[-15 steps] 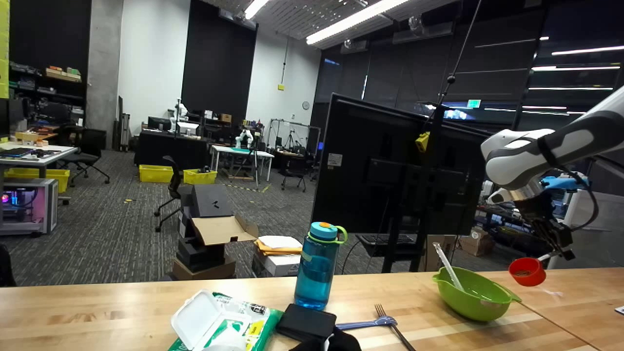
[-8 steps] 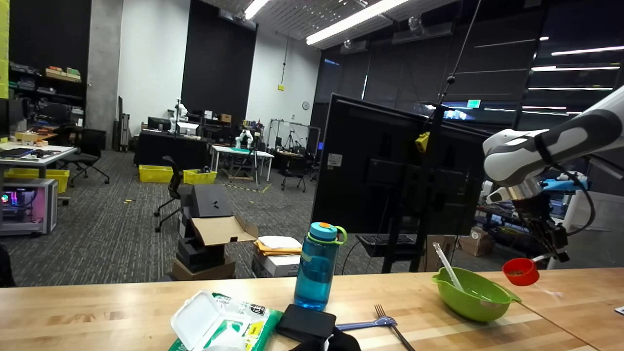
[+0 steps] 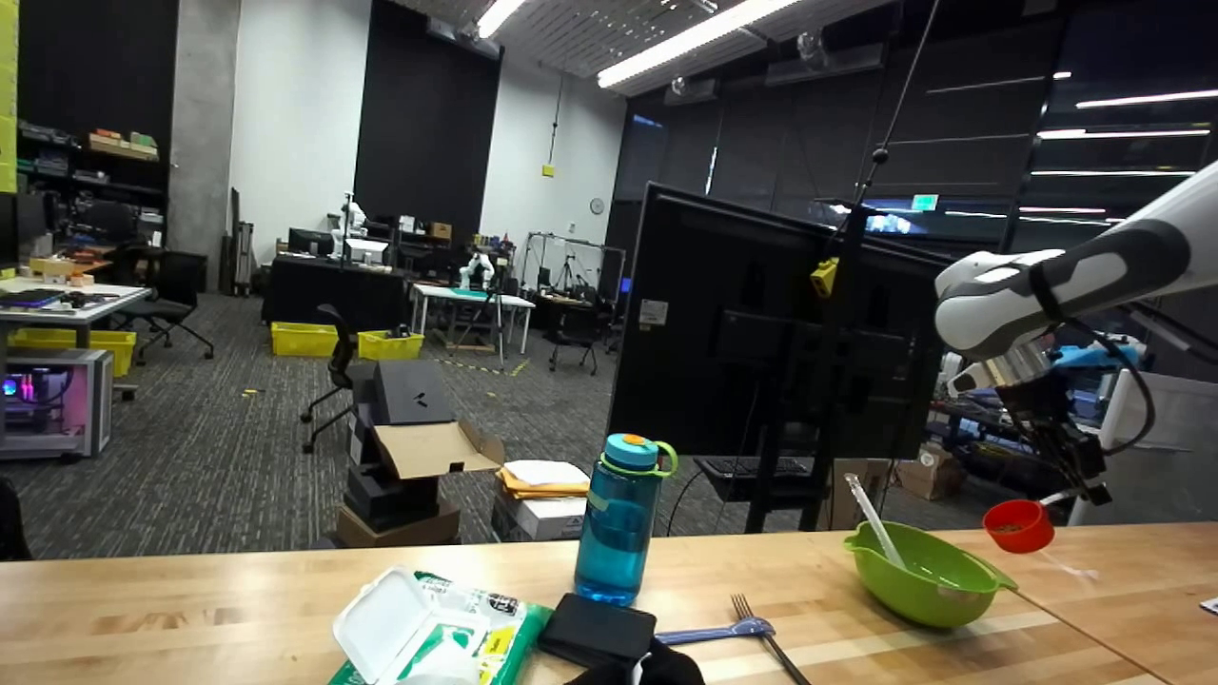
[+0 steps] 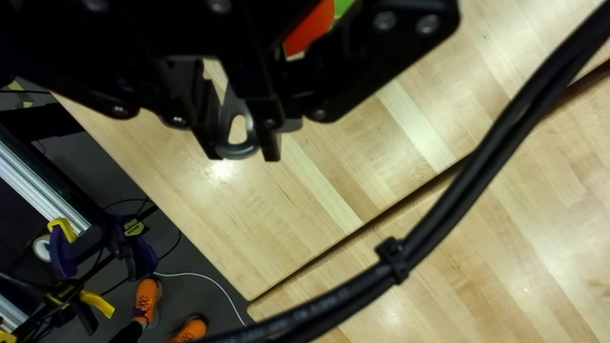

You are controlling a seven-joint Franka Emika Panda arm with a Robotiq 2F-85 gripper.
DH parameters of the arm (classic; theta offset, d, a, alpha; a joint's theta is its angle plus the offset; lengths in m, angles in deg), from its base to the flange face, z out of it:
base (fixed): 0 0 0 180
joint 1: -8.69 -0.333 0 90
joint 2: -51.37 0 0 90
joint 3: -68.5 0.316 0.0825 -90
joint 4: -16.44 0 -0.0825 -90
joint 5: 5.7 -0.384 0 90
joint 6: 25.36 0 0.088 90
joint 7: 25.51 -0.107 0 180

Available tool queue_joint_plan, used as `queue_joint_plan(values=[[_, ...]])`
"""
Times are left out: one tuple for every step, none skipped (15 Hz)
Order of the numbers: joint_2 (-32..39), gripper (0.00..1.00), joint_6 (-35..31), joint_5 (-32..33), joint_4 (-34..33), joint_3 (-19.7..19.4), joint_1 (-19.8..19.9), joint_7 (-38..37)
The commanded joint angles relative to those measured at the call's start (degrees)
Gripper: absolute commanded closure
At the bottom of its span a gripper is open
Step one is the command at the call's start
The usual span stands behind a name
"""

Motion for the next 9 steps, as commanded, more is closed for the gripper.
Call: queue_joint_plan(values=[[1.31,0.94,3.93,1.63,-3.6,0.23,-0.27,-0.54],[1.64,0.94,4.92,2.27,-4.3,0.19,-0.49,-0.7],[1.94,0.94,5.85,2.77,-4.96,0.2,-0.61,-0.77],[2.28,0.94,6.99,3.25,-5.66,0.24,-0.77,-0.72],[2.62,0.94,7.81,3.69,-6.21,0.29,-0.83,-0.65],[2.96,0.94,8.62,4.07,-6.78,0.36,-0.85,-0.61],[3.29,0.94,9.58,4.3,-7.38,0.43,-0.92,-0.51],[3.67,0.94,10.42,4.66,-7.93,0.5,-1.0,-0.47],[4.13,0.94,11.32,5.06,-8.57,0.56,-1.07,-0.36]])
